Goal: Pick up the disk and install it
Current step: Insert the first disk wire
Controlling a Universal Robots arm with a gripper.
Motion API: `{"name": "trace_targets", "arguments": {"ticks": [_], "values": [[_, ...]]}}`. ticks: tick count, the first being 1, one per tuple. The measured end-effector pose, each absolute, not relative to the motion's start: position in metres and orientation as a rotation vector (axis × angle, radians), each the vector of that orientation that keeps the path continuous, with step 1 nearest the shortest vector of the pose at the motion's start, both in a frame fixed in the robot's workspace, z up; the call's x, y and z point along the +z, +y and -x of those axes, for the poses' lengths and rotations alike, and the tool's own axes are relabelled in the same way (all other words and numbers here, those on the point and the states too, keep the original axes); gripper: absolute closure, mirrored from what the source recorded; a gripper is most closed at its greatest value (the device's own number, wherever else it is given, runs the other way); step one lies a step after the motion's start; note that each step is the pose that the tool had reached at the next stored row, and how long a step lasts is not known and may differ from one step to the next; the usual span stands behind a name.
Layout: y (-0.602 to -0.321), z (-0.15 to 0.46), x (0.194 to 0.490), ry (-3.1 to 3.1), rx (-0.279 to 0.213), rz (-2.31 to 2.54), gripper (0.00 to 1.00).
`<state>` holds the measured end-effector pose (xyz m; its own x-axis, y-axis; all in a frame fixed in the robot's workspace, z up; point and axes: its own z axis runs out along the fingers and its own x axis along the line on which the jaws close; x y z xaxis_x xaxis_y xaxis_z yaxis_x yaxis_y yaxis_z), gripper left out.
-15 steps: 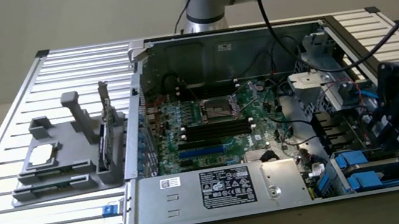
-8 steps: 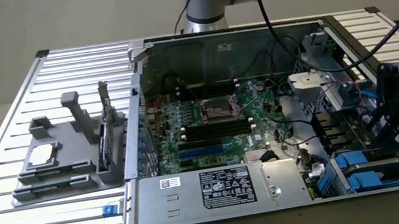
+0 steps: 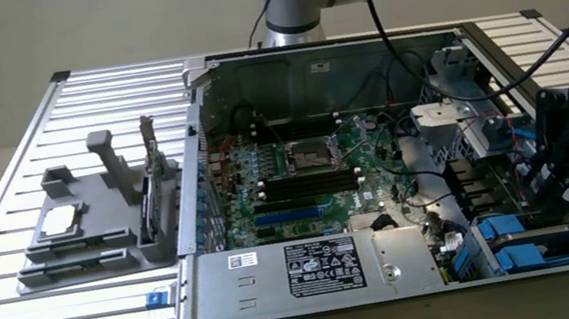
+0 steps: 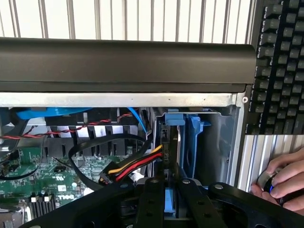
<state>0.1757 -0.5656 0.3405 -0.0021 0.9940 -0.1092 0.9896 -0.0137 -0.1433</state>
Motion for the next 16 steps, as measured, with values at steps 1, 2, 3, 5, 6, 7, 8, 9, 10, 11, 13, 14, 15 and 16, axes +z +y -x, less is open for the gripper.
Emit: {"name": "trace_targets", "arguments": {"ticks": [1, 2, 3, 5, 6, 7, 8, 9, 10, 11, 13, 14, 15, 16], "values": [[-0.5655, -0.1757, 0.3403, -2.189, 0.281, 2.202, 0.84], [-0.5653, -0.1757, 0.3402, -2.189, 0.282, 2.203, 0.84], [-0.5649, -0.1757, 0.3401, -2.190, 0.283, 2.204, 0.84], [-0.5640, -0.1757, 0.3396, -2.191, 0.286, 2.205, 0.84], [-0.5639, -0.1757, 0.3392, -2.191, 0.287, 2.205, 0.84], [-0.5637, -0.1758, 0.3389, -2.191, 0.288, 2.205, 0.84], [-0.5634, -0.1758, 0.3387, -2.192, 0.288, 2.206, 0.84], [-0.5631, -0.1759, 0.3384, -2.192, 0.289, 2.206, 0.84], [-0.5628, -0.1760, 0.3381, -2.192, 0.290, 2.207, 0.84], [-0.5626, -0.1760, 0.3379, -2.192, 0.291, 2.207, 0.84], [-0.5624, -0.1762, 0.3378, -2.193, 0.293, 2.208, 0.84], [-0.5624, -0.1763, 0.3378, -2.194, 0.295, 2.209, 0.84], [-0.5623, -0.1763, 0.3378, -2.194, 0.296, 2.209, 0.84], [-0.5622, -0.1764, 0.3378, -2.194, 0.298, 2.210, 0.84]]}}
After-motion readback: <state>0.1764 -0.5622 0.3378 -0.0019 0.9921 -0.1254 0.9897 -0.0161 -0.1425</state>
